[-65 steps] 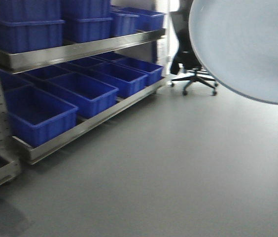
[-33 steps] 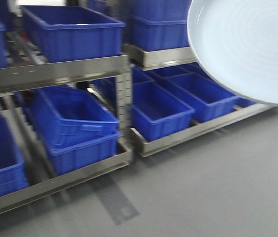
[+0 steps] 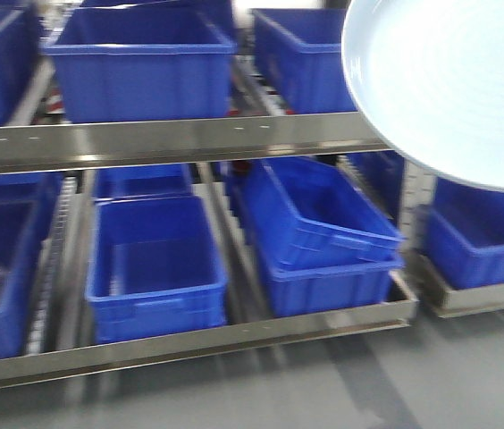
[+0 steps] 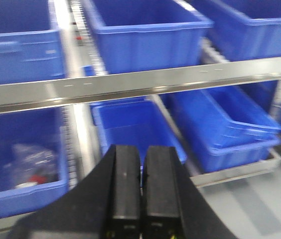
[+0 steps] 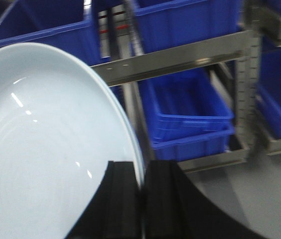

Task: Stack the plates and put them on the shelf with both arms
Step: 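Carry the plate stack in the right gripper up to the blue-bin shelf, then lower the plate stack with the right gripper into the large blue bin, then open the right gripper and raise it out of the blue bin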

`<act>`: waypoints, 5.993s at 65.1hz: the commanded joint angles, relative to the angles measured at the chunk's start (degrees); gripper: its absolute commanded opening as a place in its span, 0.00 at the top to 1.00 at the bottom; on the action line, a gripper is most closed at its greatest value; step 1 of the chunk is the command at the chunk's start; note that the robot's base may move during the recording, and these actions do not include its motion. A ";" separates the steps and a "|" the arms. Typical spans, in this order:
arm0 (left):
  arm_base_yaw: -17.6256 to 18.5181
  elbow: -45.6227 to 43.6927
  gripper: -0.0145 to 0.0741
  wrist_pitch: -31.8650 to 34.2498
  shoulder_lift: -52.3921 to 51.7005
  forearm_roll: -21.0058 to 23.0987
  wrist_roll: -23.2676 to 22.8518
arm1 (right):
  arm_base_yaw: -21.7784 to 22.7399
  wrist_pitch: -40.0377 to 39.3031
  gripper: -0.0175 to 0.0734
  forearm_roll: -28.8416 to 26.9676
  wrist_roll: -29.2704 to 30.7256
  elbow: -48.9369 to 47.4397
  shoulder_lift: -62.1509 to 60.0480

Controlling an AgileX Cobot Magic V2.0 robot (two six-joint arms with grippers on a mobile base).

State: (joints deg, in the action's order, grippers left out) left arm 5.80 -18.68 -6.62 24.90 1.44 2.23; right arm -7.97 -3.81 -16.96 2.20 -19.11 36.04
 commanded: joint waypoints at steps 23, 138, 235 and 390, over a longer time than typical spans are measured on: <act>-0.07 -1.70 0.74 4.86 0.26 0.04 -0.31 | 0.43 -5.51 0.75 0.15 0.18 -1.88 -0.06; -0.07 -1.70 0.74 4.86 0.26 0.04 -0.31 | 0.43 -5.51 0.75 0.15 0.18 -1.88 -0.06; -0.07 -1.70 0.74 4.86 0.26 0.04 -0.31 | 0.43 -12.27 0.75 3.76 0.87 -39.62 48.43; -0.07 -1.70 0.74 4.86 0.26 0.04 -0.31 | 0.57 32.40 0.75 8.55 2.26 -16.07 -19.41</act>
State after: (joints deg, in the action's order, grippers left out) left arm 5.80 -18.68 -6.62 24.90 1.35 2.23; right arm -7.97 34.57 -9.63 3.95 -34.22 16.70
